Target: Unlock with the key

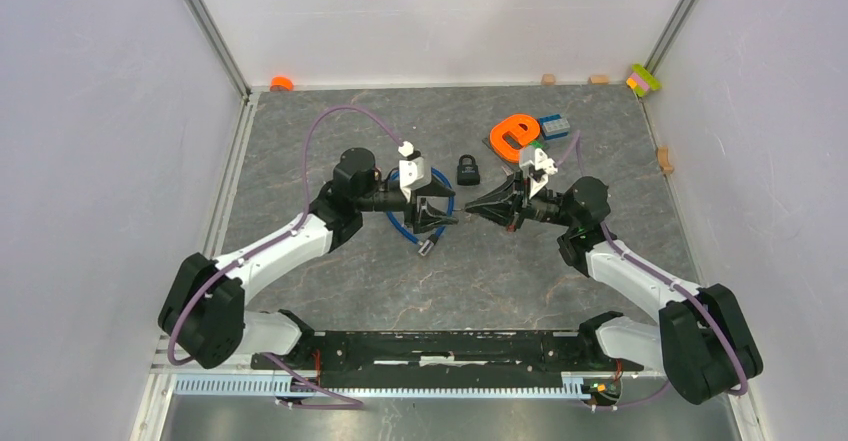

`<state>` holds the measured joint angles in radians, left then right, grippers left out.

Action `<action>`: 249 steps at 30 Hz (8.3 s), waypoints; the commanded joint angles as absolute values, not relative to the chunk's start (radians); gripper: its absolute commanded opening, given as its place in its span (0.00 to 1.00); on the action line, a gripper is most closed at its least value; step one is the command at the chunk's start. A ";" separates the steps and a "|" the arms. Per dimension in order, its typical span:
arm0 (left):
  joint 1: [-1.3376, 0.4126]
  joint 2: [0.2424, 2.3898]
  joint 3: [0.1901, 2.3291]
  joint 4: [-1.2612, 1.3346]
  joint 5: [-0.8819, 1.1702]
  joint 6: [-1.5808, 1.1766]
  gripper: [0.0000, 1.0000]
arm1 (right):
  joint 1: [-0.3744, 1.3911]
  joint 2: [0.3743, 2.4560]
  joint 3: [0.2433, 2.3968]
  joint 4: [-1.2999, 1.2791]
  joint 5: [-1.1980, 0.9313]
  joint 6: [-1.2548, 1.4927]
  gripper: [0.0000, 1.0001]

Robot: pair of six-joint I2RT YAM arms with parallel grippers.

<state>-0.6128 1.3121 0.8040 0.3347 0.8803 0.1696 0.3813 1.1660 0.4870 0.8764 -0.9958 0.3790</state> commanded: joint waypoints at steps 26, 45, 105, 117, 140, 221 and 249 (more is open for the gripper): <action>-0.654 1.314 0.902 0.125 0.903 0.285 0.02 | 0.379 1.167 0.525 0.622 -0.999 0.118 0.21; -0.670 1.316 0.898 0.117 0.851 0.314 0.08 | 0.396 1.152 0.561 0.476 -0.952 -0.027 0.00; -0.750 1.904 1.280 -0.471 0.181 0.012 0.30 | 0.189 0.892 0.597 0.089 -0.833 -0.410 0.00; -0.536 1.812 1.309 -0.351 0.526 -0.304 0.02 | 0.189 0.924 0.591 0.152 -0.877 -0.350 0.00; -0.396 1.619 1.094 0.197 0.655 -0.968 0.02 | 0.245 1.083 0.584 0.428 -0.888 -0.063 0.00; -0.630 1.951 1.297 -0.486 0.348 1.046 0.35 | 0.205 1.000 0.541 0.179 -0.785 -0.308 0.00; -0.635 1.979 1.882 -1.387 0.542 0.754 0.02 | 0.292 0.903 0.642 -0.127 -0.696 -0.664 0.00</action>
